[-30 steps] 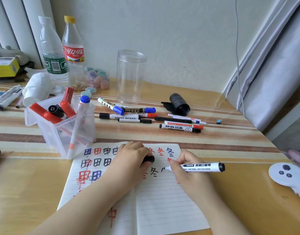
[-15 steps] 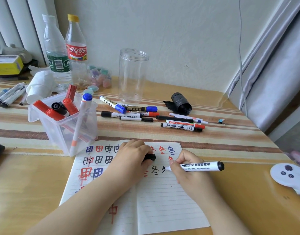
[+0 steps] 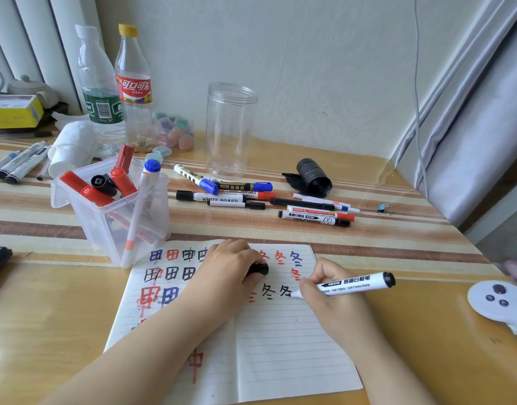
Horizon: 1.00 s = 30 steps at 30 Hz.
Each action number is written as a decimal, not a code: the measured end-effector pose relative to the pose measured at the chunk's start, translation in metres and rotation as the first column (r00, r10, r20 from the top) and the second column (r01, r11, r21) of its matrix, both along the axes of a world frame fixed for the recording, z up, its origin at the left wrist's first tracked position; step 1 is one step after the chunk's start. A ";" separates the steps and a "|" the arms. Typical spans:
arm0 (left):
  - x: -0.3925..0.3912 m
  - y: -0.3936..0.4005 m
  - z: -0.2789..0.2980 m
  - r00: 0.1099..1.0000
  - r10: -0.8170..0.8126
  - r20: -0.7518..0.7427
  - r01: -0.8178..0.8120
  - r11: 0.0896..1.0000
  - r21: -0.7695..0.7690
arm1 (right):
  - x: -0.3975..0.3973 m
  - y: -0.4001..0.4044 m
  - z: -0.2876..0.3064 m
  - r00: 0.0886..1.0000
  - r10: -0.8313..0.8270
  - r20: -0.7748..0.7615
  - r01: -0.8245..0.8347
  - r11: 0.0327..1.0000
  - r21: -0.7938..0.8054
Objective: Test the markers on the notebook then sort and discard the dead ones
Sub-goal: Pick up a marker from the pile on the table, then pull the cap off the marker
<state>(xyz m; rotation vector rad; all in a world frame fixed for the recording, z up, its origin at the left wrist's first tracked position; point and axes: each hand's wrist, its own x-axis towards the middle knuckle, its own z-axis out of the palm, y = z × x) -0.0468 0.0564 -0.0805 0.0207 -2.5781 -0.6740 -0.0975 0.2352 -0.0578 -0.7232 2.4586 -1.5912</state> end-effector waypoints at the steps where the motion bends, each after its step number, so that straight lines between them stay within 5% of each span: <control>1: 0.000 0.000 0.001 1.000 0.000 -0.001 0.000 1.000 0.002 | 0.000 0.000 0.000 1.000 0.003 0.006 -0.003 1.000 -0.005; 11: 0.005 -0.002 0.013 0.998 -0.056 0.035 0.051 0.991 0.126 | -0.001 0.005 0.005 0.999 -0.030 0.014 0.032 0.991 -0.134; 17: 0.016 -0.008 0.051 0.953 -0.228 0.200 0.177 0.953 0.245 | 0.000 0.002 0.044 0.996 0.086 -0.007 -0.086 0.977 -0.197; 30: 0.058 -0.008 0.075 0.958 -0.235 0.162 0.149 0.896 0.419 | 0.021 -0.024 0.063 0.983 0.184 0.005 -0.177 0.954 -0.241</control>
